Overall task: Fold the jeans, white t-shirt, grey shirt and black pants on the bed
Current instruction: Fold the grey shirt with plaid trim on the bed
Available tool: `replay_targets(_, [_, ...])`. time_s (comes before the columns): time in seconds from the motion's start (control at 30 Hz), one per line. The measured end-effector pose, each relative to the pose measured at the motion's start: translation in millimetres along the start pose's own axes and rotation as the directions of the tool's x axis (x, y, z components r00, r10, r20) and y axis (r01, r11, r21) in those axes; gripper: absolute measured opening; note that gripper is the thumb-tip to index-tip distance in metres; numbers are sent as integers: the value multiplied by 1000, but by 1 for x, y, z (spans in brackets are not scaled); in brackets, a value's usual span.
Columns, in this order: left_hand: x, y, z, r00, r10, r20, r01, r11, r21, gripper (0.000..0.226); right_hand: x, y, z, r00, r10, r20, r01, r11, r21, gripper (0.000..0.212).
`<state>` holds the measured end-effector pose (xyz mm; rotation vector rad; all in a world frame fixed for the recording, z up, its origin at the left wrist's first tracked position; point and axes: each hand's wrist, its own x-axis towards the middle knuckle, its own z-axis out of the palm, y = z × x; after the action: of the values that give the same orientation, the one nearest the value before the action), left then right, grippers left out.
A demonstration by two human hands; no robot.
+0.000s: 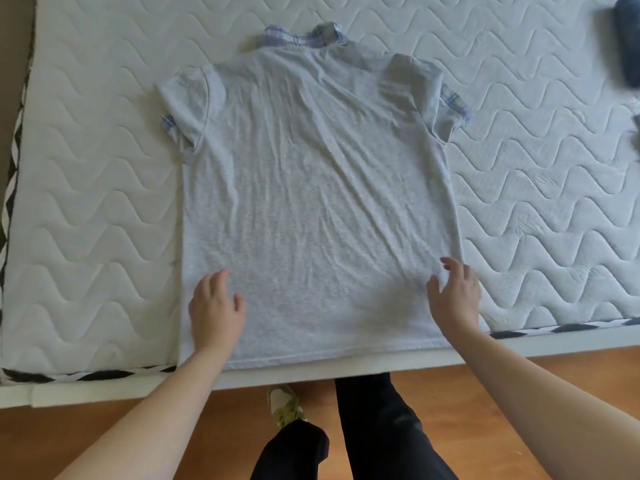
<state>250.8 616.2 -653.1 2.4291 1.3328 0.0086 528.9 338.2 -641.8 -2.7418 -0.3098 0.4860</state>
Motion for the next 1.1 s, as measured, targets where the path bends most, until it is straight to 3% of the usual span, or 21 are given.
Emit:
replay_targets(0.13, [62,46,16,967,254,-2,-254,967,27,58,31,-46,21,974,-201,108,205,979,-18,57])
replay_targets(0.2, [91,59,20,950,312,7,-312,948,60,58,47,-71,32,955,-247,163,252,968,-8,64])
replay_targets(0.4, [171,51,33,973,231,-7,-227,960,165,61,83,-141,64,859,-456,235,478,877,-48,71])
replay_targets(0.57, [188,30,59,975,224,-6,-217,951,220,64,115,-199,91,753,-605,256,641,764,-78,68])
replay_targets(1.1, [193,17,76,969,245,-11,-236,942,240,66,210,-415,186,594,-776,212,804,580,-128,64])
